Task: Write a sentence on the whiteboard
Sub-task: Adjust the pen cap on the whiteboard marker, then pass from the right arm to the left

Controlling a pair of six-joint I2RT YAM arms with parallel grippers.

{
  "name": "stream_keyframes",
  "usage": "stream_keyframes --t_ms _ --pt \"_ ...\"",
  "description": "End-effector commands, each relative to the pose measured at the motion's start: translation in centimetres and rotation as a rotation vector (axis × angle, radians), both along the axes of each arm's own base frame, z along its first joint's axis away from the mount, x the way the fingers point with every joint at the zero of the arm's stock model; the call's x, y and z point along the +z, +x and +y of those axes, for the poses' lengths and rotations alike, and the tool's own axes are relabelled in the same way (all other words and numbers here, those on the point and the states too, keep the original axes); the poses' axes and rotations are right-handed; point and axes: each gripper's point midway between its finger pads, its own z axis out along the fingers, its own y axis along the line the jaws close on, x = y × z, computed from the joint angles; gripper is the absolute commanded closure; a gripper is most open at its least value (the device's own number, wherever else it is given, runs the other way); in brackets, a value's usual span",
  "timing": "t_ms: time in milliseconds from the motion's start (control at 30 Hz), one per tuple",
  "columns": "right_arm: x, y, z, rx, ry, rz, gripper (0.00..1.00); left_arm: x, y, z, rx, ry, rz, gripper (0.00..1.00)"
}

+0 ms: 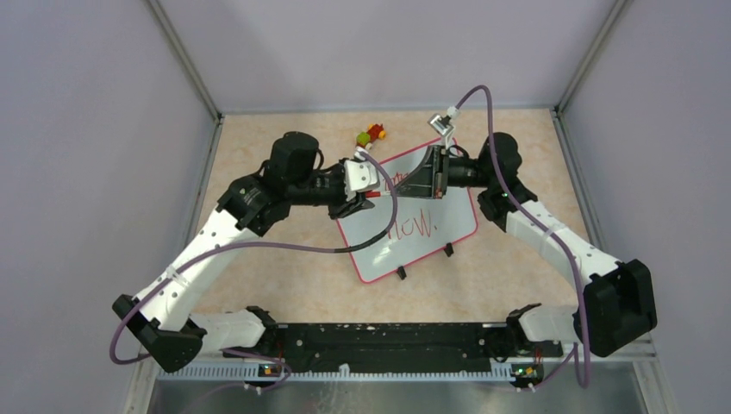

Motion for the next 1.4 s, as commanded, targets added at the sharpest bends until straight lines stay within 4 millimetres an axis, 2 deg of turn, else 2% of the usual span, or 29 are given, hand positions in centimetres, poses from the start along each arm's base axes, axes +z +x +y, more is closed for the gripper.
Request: stream_keyframes --t_ms 0,100,167,367,600,733,1067,1200,1300,1333,1367 --pt "1.3 -0.9 -0.3 0.006 0.029 -0.047 1.0 0.8 1.1 0.6 0.037 0.045 -0.1 0.61" --pt "1.3 -1.0 -0.4 0.008 0.029 -0.047 1.0 0.3 1.0 0.7 0.041 0.063 -0.102 0.64" --pt "1.3 -1.0 -0.4 0.008 0.029 -0.048 1.0 0.4 1.0 0.7 0.039 0.059 -0.102 0.7" --pt "1.0 -1.0 0.0 0.013 0.028 -0.034 1.0 0.4 0.6 -0.2 0.006 0.06 -0.1 1.0" --pt "0.6 -1.2 0.6 0.023 0.022 -0.027 1.0 1.2 -0.1 -2.3 -0.042 0.031 -0.075 1.0" --pt "0.2 -1.5 0.9 0.034 0.014 -0.025 1.0 2.4 0.1 -3.5 -0.052 0.004 -0.092 1.0" --pt "-0.2 -2.5 2.0 0.071 0.004 -0.022 1.0 4.2 -0.1 -5.5 -0.094 -0.06 -0.075 1.0" --pt "-0.2 -2.7 2.2 0.08 0.002 -0.021 1.0 4.4 0.0 -6.2 -0.102 -0.064 -0.074 1.0" --pt "-0.2 -2.6 1.9 0.072 -0.014 -0.044 1.0 3.7 0.5 -5.8 -0.07 -0.044 -0.062 1.0" --pt "-0.3 -2.2 1.7 0.058 -0.022 -0.049 1.0 3.4 0.3 -5.5 -0.067 -0.035 -0.051 0.95" --pt "-0.3 -1.9 1.3 0.042 -0.026 -0.051 1.0 3.1 0.1 -5.1 -0.065 -0.023 -0.045 0.86"
